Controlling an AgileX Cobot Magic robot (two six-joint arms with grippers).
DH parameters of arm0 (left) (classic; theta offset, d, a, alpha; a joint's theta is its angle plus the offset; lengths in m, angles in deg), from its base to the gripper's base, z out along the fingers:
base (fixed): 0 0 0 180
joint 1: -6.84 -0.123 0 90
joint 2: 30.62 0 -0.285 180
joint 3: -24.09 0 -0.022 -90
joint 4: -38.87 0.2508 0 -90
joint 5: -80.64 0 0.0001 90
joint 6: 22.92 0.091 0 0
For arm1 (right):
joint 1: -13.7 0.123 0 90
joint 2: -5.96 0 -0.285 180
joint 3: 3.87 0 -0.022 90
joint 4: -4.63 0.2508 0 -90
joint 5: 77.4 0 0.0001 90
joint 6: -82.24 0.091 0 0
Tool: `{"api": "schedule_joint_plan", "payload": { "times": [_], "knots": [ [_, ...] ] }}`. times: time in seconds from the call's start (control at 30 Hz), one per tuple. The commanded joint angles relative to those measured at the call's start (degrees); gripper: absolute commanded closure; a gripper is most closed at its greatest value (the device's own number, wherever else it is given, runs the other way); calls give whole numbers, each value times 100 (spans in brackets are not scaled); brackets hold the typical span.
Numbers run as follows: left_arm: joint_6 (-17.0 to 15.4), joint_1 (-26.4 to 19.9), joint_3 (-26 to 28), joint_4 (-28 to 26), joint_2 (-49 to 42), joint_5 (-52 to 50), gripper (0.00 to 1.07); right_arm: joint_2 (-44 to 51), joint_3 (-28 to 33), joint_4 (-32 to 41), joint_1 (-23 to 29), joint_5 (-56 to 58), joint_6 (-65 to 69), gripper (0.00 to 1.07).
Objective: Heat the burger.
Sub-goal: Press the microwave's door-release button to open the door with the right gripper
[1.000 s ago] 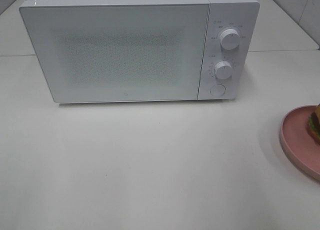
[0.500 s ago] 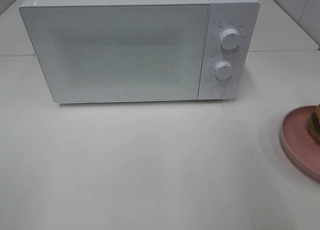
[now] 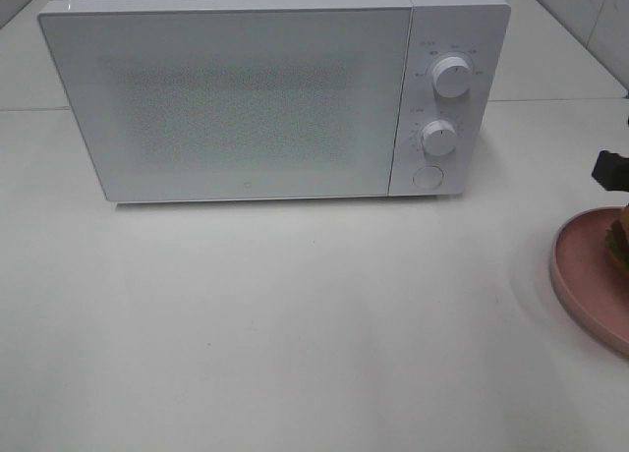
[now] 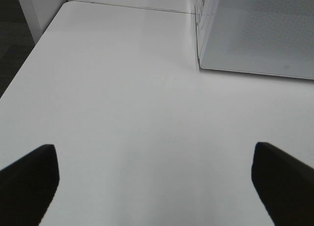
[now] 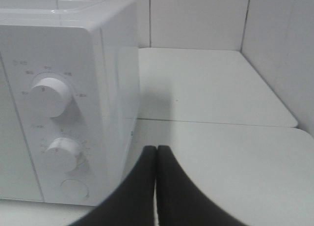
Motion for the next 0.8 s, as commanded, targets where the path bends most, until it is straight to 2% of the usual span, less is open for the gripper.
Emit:
{"api": "schedule_joint_plan", "payload": {
  "times": [0.03, 0.07, 0.13, 0.17, 0.2, 0.23, 0.27, 0.3, 0.33, 0.4, 0.43, 0.47, 0.6, 0.8],
  "knots": [
    [-11, 17, 6, -23, -63, -97, 7, -286, 11, -86, 384, -321, 178, 107],
    [-11, 17, 6, -23, -63, -97, 7, -286, 11, -86, 384, -321, 178, 107],
    [-11, 17, 6, -23, -63, -97, 7, -607, 11, 338, 934, -418, 172, 107],
    [-11, 17, 6, -23, -63, -97, 7, -607, 11, 338, 934, -418, 172, 107],
    [-11, 17, 6, -23, -63, -97, 7, -842, 11, 768, 1324, -533, 183, 107],
    [-11, 17, 6, -23, -63, -97, 7, -842, 11, 768, 1324, -533, 183, 107],
    [-11, 17, 6, -23, -63, -97, 7, -974, 0, 997, 1541, -619, 212, 107],
    [-11, 17, 6, -23, -63, -97, 7, -1232, 0, 1409, 1982, -785, 315, 107],
    [-11, 17, 6, -23, -63, -97, 7, -1232, 0, 1409, 1982, -785, 315, 107],
    [-11, 17, 6, -23, -63, -97, 7, -1656, 0, 1971, 2504, -974, 602, 107],
    [-11, 17, 6, -23, -63, -97, 7, -1656, 0, 1971, 2504, -974, 602, 107],
    [-11, 17, 6, -23, -63, -97, 7, -1891, -6, 2235, 2756, -1117, 928, 107],
    [-11, 17, 6, -23, -63, -97, 7, -2246, -195, 2349, 3025, -1266, 1335, 106],
    [-17, 17, 6, -23, -69, -97, 7, -2441, -481, 2389, 3037, -1215, 1507, 105]
  ]
}}
